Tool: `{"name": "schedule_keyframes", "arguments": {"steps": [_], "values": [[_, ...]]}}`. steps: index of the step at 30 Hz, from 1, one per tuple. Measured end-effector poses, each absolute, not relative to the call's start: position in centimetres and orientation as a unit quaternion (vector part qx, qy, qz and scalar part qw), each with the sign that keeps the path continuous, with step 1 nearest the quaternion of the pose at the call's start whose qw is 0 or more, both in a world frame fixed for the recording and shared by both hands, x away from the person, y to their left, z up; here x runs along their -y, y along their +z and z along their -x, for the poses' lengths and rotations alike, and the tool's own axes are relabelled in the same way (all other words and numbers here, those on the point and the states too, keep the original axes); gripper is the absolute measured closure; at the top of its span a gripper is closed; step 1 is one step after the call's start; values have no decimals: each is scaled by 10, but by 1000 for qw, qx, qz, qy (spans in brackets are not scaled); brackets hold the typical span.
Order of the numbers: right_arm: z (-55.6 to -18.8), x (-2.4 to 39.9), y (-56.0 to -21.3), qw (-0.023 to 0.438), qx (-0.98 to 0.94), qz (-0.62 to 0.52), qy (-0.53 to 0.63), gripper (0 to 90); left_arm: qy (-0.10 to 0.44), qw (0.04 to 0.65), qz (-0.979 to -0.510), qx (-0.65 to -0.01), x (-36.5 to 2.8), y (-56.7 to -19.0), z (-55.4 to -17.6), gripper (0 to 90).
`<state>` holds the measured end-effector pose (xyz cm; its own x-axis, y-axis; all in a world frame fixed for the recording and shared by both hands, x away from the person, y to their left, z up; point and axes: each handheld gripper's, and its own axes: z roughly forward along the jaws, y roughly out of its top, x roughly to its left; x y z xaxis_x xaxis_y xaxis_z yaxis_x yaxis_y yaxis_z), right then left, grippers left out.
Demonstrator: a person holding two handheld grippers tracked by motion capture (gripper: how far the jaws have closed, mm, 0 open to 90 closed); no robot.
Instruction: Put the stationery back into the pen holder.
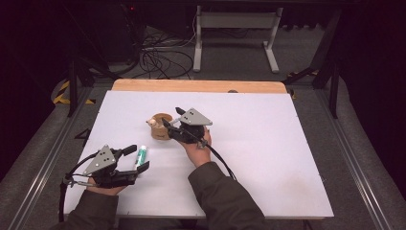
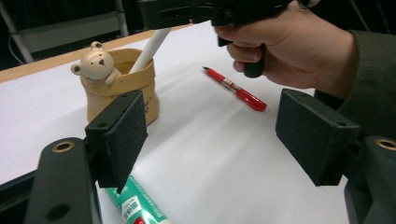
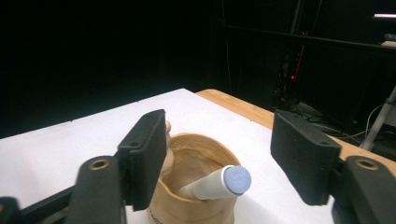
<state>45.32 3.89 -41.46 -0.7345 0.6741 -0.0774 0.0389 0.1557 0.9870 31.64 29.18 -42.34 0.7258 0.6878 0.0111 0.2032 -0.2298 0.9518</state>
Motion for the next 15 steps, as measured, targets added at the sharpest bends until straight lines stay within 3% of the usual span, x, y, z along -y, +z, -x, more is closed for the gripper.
{"name": "schedule_keyframes", "arguments": {"steps": [9,15], "values": [[-442,-32,-405,270,-708,-236,608,290,230,537,-748,-314,-292,-425,-317,260],[-433,-23,-398,279,-708,-225,609,257,235,537,-743,-322,-295,-426,-318,308]]}}
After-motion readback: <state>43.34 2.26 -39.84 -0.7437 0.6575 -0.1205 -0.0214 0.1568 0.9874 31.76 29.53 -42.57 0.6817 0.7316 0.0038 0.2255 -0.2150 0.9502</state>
